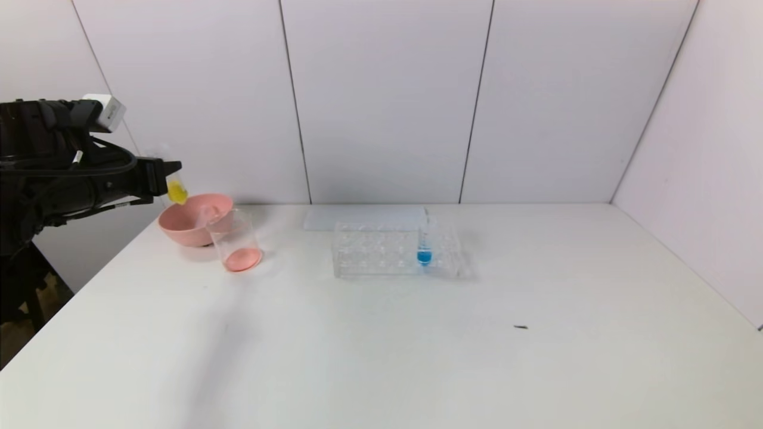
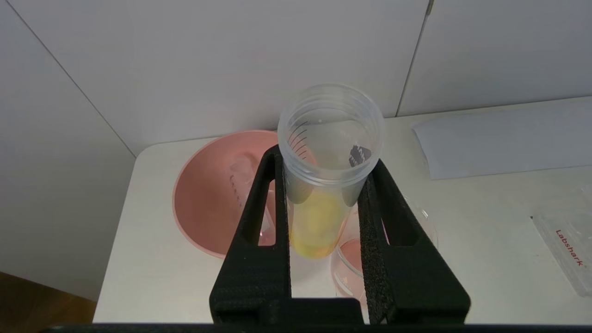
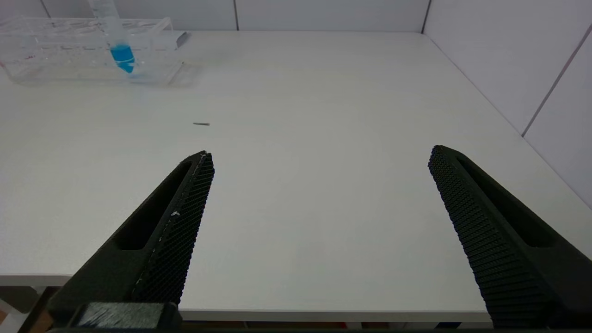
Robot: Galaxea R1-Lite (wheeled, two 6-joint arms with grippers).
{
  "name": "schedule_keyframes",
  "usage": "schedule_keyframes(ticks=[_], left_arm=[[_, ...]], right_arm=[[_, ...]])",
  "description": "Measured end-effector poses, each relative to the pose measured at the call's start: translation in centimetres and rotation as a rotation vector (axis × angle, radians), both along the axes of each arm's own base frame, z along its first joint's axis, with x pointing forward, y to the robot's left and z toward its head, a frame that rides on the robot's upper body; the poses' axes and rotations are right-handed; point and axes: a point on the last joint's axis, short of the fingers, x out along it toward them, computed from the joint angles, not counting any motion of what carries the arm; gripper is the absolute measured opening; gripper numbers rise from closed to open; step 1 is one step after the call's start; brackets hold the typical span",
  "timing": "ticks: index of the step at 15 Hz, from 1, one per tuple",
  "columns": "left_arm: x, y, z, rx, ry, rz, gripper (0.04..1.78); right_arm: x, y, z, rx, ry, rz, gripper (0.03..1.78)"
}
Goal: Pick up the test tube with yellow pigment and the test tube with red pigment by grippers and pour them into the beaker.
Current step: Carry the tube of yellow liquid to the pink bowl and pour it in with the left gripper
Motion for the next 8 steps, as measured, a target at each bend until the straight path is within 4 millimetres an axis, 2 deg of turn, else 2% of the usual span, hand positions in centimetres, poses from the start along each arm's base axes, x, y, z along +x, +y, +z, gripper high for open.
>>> schedule_keyframes(ticks=[8], left_arm=[[0.5, 0.0, -1.5, -0.003, 0.027, -0.005, 0.44]], right_arm=[[0.0, 0.0, 0.0, 0.000, 0.000, 0.000, 1.70]])
